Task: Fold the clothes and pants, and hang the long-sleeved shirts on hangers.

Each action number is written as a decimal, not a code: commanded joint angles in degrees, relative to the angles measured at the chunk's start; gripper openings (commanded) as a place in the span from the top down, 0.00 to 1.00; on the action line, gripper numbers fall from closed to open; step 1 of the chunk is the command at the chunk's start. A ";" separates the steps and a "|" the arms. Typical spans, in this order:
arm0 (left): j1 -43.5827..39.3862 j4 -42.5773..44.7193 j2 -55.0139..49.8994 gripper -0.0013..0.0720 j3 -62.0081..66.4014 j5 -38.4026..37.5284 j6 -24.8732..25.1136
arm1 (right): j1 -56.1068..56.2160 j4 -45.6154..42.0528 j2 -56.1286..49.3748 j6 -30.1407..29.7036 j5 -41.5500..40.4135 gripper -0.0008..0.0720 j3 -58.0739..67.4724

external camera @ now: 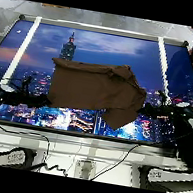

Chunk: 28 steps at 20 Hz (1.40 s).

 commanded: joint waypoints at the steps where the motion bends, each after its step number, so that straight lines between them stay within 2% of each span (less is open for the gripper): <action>1: -0.02 -7.80 -2.03 0.95 1.51 1.84 5.64 | 0.04 0.42 0.63 0.00 2.75 0.96 1.14; 4: 0.00 -7.85 -1.99 0.96 8.66 -4.70 5.64 | 0.04 0.61 4.83 0.02 4.13 0.97 4.35; 7: 0.00 -8.00 0.57 0.96 21.31 -12.98 5.60 | 0.04 1.18 13.64 0.24 4.59 0.97 9.42; 11: 0.04 -9.90 10.14 0.96 38.84 -14.75 5.62 | 0.04 6.60 28.22 0.24 4.39 0.96 18.38; 14: 2.10 -9.94 19.63 0.96 47.80 -9.97 5.60 | 0.04 8.24 38.66 0.55 1.55 0.96 26.91; 18: 7.15 -8.87 34.88 0.96 49.05 7.28 5.60 | 0.04 7.87 49.77 0.59 -7.78 0.97 36.50; 21: 8.79 -8.83 42.84 0.96 49.05 14.73 5.60 | 0.02 7.58 55.43 0.52 -13.88 0.96 40.28; 25: 8.81 -8.15 46.25 0.96 49.00 15.45 5.57 | 0.02 1.44 58.16 0.68 -18.38 0.97 41.48; 28: 8.81 -7.78 42.97 0.96 48.85 8.57 5.55 | 0.02 -2.71 53.33 5.07 -16.15 0.97 41.48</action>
